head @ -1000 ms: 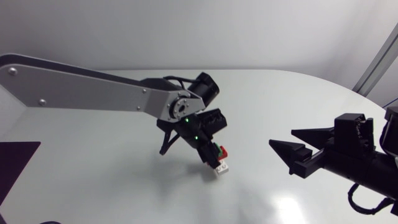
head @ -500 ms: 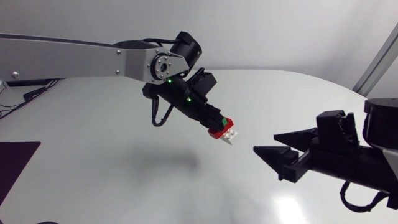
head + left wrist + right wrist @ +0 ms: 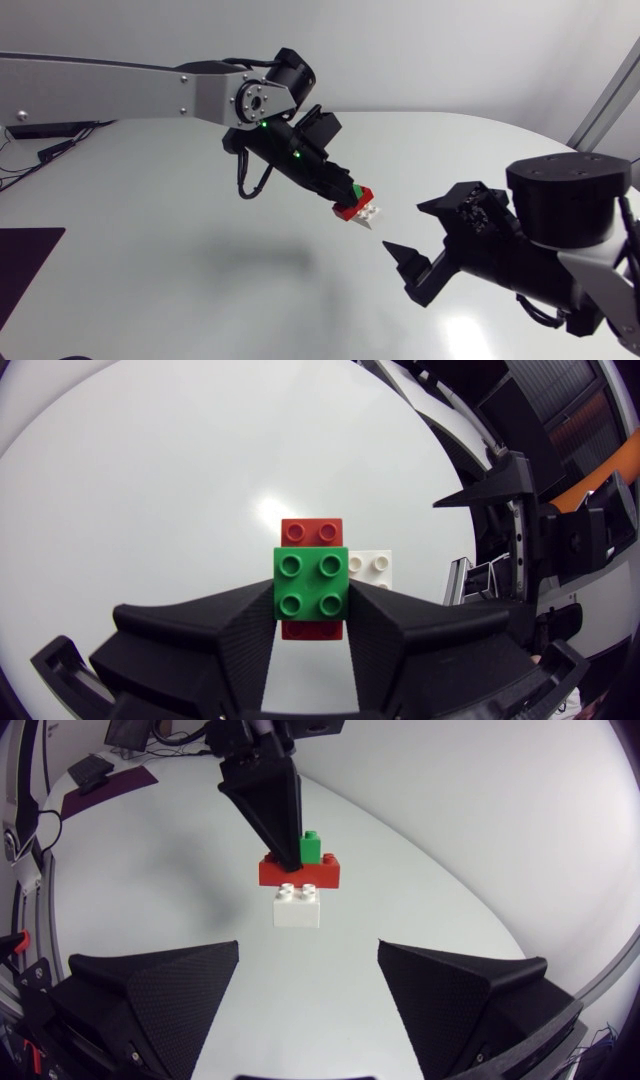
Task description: Separate the duplo bricks
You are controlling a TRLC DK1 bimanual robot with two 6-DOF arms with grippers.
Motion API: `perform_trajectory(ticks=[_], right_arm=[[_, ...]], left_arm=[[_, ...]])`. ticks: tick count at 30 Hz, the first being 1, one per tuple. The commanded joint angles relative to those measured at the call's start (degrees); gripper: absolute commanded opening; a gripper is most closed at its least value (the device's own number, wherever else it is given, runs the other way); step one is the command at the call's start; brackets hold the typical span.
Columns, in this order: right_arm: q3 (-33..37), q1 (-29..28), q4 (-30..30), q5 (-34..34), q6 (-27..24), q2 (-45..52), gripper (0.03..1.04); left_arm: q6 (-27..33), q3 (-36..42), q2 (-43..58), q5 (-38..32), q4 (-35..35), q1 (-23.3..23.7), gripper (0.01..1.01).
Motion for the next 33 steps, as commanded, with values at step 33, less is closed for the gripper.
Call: perform_trajectory(ticks=[33], right_arm=[[3.4, -1.7, 16.5, -3.2, -2.1, 14.8, 0.90]], left_arm=[[-1.2, 4.2, 2.0, 9.1, -0.7, 3.1, 0.074]])
